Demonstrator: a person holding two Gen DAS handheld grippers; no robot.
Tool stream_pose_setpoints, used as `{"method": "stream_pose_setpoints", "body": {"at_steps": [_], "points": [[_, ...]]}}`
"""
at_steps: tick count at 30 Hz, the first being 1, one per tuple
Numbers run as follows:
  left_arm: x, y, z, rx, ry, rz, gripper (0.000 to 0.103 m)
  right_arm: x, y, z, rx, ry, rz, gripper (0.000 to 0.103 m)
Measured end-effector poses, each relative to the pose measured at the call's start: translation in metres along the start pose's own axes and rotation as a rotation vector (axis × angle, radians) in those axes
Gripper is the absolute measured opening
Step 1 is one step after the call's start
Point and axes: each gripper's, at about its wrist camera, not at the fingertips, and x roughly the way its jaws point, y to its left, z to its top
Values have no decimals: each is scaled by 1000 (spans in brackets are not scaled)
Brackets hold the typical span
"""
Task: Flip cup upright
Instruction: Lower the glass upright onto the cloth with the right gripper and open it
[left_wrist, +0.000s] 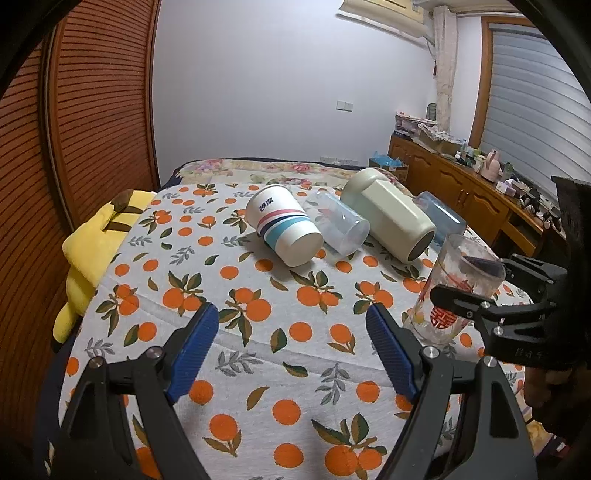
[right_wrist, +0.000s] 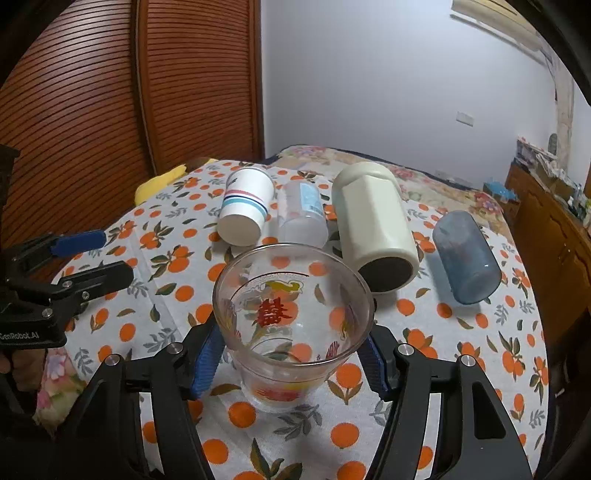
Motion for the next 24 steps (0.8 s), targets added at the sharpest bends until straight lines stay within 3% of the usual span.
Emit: {"method": "stream_pose_setpoints", "body": {"at_steps": [12,24], "points": [[-9,-12,4,9,-38,6,83,-10,2,-4,58,-10,26,67],[-23,-31,10,39,-63,39,84,-33,-9,-7,121,-52,49,81]]}}
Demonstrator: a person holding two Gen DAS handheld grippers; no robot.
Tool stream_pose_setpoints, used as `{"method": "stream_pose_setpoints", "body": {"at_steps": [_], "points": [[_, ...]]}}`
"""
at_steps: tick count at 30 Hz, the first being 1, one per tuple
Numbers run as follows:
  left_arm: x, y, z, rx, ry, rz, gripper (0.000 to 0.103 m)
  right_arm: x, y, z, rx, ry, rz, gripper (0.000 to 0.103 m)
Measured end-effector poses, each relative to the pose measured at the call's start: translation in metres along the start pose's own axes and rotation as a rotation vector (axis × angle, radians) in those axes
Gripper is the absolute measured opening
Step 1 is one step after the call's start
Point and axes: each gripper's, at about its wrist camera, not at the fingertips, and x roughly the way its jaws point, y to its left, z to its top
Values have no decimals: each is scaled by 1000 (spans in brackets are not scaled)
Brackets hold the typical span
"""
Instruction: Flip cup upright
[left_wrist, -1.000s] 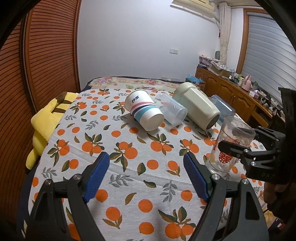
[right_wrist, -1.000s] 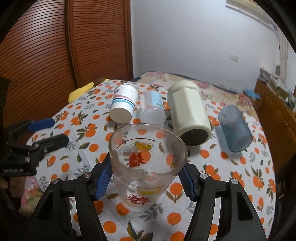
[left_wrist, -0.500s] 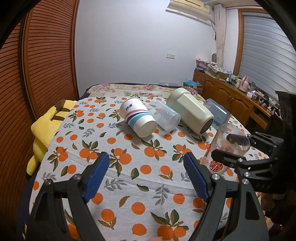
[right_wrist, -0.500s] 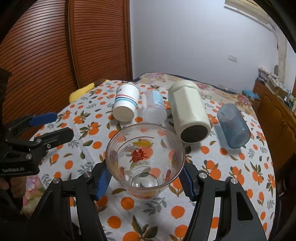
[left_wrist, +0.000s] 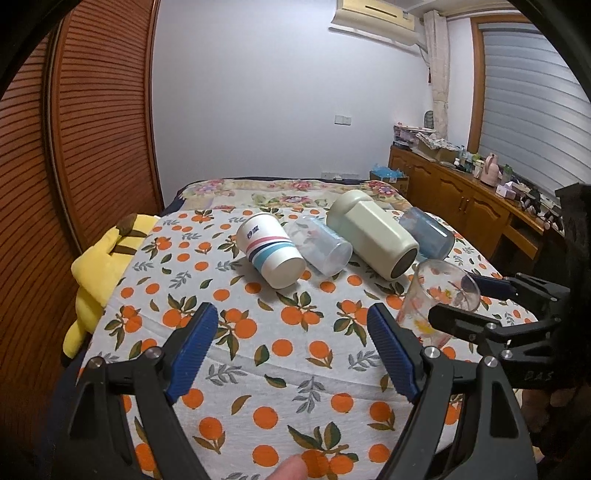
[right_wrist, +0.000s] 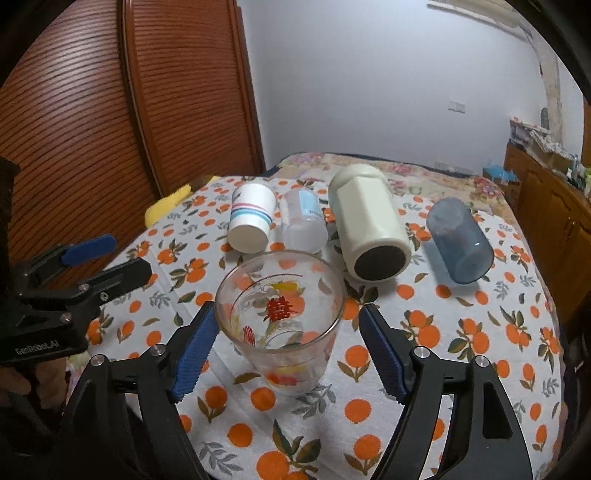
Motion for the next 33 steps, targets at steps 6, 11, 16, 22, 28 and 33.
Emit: {"method": "stream_pose_setpoints", "body": {"at_steps": [6,11,16,22,28,33], "points": [[-12,-11,9,28,-19,8,85,-20,-10,5,50,-53,-3,88],[-24,-17,17,43,-43,14,86,-36,-13,7,73,-93,-19,91],[-40,-24,22,64,-81,11,91,-55,-11,5,67,-142,-59,102],[-53,-32,23,77,-103,3,92,-78,-11,1,78,-199,-110,103],[-61,-36,19,74,-103,-6,92,-93,-12,-11,90,-227,-160,103],[-64,-37,15,72,-99,-10,92,-97,-18,-16,108,-239,-183,103]]}}
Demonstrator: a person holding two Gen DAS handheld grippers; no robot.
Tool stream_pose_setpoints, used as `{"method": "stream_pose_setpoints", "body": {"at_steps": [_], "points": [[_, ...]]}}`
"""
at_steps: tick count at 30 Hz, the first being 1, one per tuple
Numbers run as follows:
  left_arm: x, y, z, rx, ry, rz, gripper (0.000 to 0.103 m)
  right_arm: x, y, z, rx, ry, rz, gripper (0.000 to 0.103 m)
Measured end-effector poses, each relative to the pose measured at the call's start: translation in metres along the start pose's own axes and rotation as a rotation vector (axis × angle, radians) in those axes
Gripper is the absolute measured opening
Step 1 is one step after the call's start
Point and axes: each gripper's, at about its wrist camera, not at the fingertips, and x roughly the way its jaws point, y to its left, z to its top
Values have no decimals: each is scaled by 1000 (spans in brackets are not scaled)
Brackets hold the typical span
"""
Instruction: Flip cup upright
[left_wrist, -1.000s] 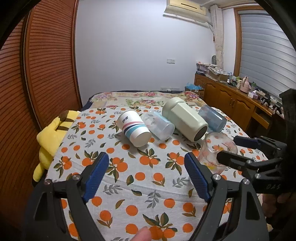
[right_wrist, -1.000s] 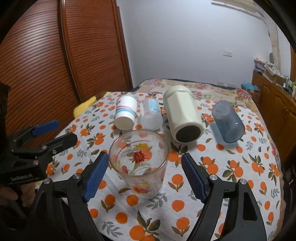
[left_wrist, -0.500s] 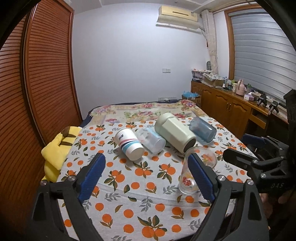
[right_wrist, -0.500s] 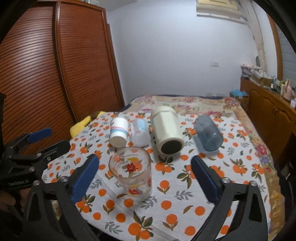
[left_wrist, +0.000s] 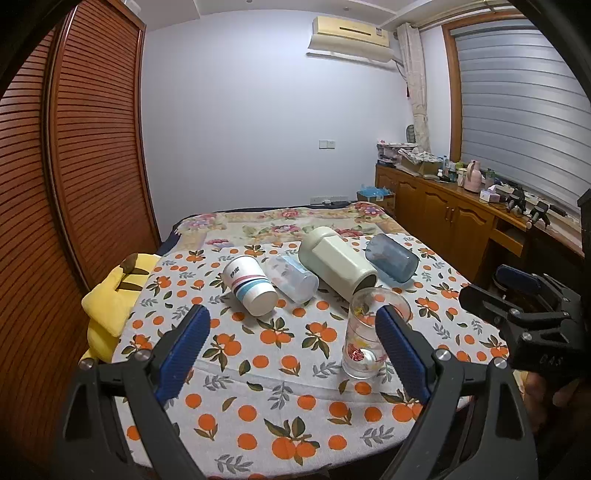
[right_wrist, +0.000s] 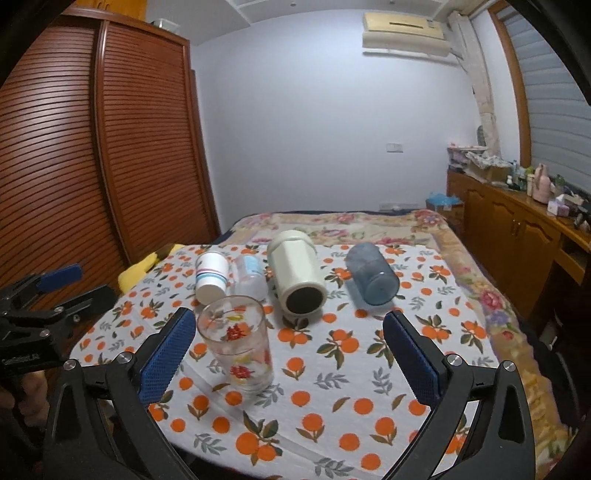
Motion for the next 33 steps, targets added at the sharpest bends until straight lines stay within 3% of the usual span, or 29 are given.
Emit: {"method": "stream_pose_setpoints", "body": {"at_steps": [33], "points": [[-3,3,-4,-18,-4,1,92,-5,0,0,-4,-18,-19,103]]}}
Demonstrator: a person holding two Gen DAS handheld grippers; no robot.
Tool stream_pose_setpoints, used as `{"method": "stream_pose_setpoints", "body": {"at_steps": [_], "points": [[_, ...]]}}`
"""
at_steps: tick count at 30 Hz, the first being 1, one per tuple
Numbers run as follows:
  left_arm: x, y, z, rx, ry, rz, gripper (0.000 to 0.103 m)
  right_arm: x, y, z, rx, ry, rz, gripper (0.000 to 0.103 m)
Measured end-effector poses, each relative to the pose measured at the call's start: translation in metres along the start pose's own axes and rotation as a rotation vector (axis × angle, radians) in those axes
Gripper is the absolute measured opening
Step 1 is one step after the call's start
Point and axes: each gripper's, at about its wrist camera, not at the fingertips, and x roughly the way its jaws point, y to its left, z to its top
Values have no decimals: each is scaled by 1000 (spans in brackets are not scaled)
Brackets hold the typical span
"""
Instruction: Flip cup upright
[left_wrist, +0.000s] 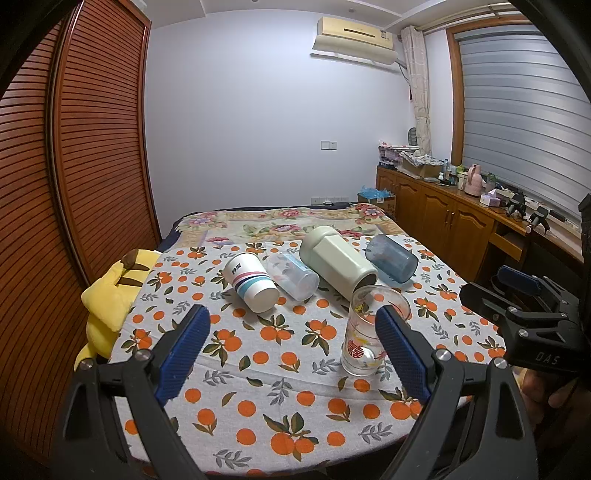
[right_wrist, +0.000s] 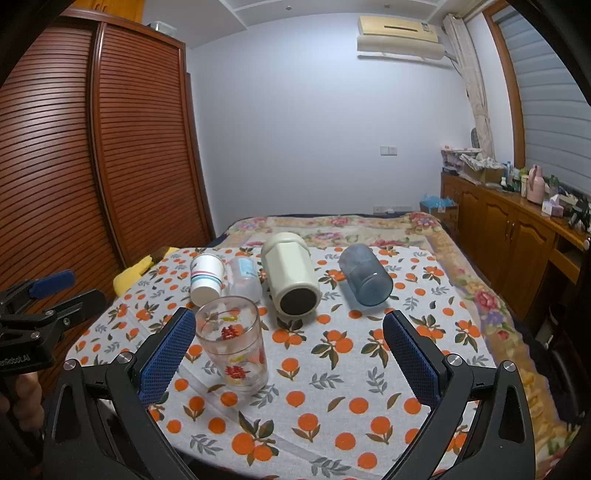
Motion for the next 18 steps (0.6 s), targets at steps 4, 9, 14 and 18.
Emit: {"method": "stream_pose_setpoints", "body": {"at_steps": [4,9,14,18], "points": [[0,0,0,1,1,-1,92,0,0,0,5,2,2,103],[0,0,0,0,1,-1,92,0,-1,-1,4,2,2,103],[0,0,0,0,0,-1,92,0,-2,-1,5,3,4,103],[0,0,0,-1,0,0,92,0,-3,-2,10,-1,2,103]]}}
